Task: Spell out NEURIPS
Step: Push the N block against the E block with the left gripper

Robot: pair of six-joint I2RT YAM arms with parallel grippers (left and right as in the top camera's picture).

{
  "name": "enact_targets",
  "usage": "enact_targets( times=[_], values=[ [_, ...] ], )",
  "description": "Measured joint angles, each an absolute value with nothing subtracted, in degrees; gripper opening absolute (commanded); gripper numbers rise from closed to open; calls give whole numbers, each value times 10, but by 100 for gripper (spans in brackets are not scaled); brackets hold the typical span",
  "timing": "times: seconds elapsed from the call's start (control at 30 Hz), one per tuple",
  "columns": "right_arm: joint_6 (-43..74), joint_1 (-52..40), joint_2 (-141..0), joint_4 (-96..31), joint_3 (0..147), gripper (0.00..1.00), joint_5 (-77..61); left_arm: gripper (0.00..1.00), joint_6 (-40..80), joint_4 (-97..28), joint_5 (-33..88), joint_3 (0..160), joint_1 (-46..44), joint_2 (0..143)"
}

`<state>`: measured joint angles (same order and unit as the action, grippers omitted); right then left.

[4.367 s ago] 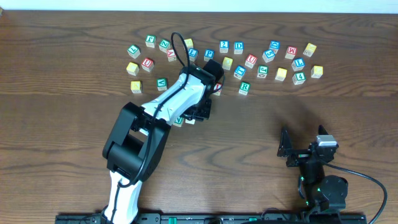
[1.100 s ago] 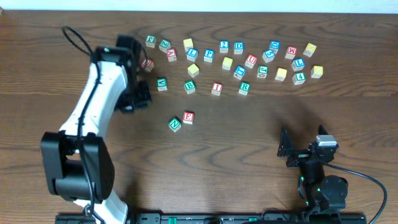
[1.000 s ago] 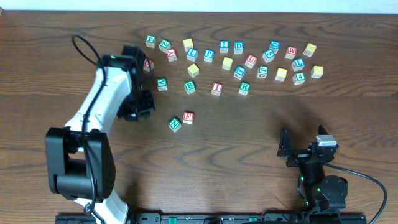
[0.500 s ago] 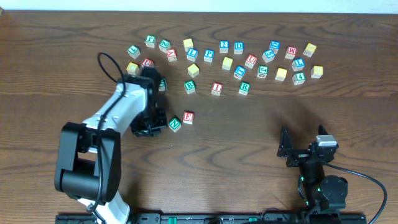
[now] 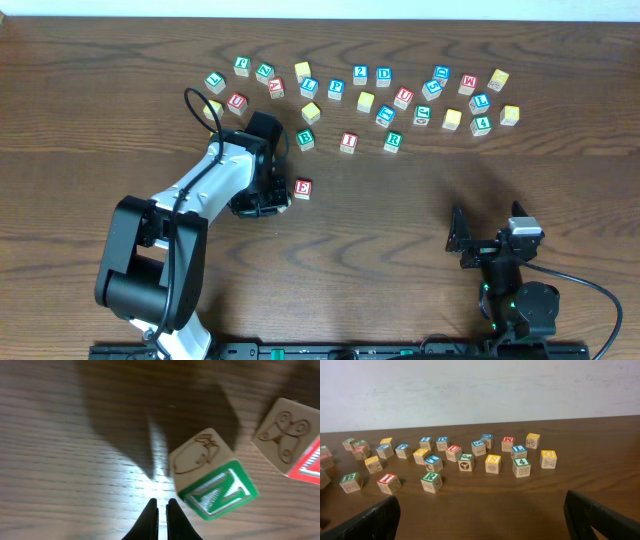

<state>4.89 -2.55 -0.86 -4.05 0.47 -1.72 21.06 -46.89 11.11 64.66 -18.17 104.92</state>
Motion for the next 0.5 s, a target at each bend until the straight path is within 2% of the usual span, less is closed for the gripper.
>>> enact_targets(
  times=[0.5],
  values=[
    [49,-25,-9,-41,5,99,-17,8,212,-451,167,646,-182,1049]
  ],
)
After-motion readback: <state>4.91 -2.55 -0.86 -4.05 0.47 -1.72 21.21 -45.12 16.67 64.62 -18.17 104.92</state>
